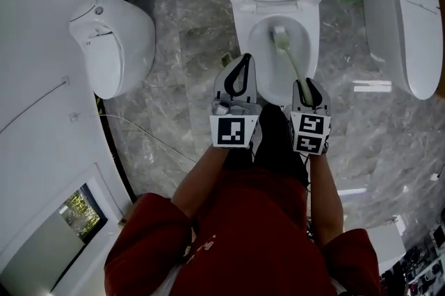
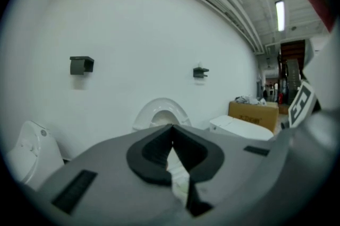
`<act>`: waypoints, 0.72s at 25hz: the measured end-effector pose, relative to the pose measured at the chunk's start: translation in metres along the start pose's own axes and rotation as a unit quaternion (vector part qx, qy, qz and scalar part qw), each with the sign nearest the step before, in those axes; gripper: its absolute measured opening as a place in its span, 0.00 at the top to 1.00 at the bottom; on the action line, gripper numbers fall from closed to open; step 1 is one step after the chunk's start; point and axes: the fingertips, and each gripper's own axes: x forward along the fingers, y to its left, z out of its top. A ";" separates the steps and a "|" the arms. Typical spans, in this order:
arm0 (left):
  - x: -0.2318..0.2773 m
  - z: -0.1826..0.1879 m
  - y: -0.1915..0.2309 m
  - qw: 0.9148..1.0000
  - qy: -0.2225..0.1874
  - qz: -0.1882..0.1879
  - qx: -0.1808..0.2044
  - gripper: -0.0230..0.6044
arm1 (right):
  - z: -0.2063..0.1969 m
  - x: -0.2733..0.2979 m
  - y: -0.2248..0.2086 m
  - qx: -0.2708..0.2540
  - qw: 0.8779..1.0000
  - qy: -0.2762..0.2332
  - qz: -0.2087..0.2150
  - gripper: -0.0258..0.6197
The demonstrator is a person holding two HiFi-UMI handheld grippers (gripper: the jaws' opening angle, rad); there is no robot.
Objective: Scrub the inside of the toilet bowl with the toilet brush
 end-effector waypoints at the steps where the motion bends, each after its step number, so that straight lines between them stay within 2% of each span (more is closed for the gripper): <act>1: 0.006 -0.009 -0.003 1.000 0.005 -0.002 -0.002 0.96 | -0.007 0.009 -0.007 0.000 1.000 0.004 0.001 0.80; 5: 0.038 -0.074 -0.001 0.999 0.046 -0.004 -0.008 0.96 | -0.050 0.073 -0.029 -0.025 0.999 0.025 0.000 0.80; 8: 0.061 -0.128 0.000 0.998 0.062 -0.010 -0.025 0.96 | -0.089 0.125 -0.037 -0.042 0.998 0.045 -0.003 0.80; 11: 0.085 -0.177 0.003 0.996 0.079 -0.019 -0.023 0.96 | -0.121 0.168 -0.041 -0.059 0.997 0.056 -0.003 0.80; 15: 0.100 -0.224 0.013 0.995 0.094 -0.015 -0.032 0.96 | -0.152 0.199 -0.035 -0.110 0.992 0.065 0.015 0.80; 18: 0.100 -0.248 0.019 0.994 0.107 -0.013 -0.036 0.96 | -0.166 0.205 -0.025 -0.125 0.988 0.079 0.035 0.80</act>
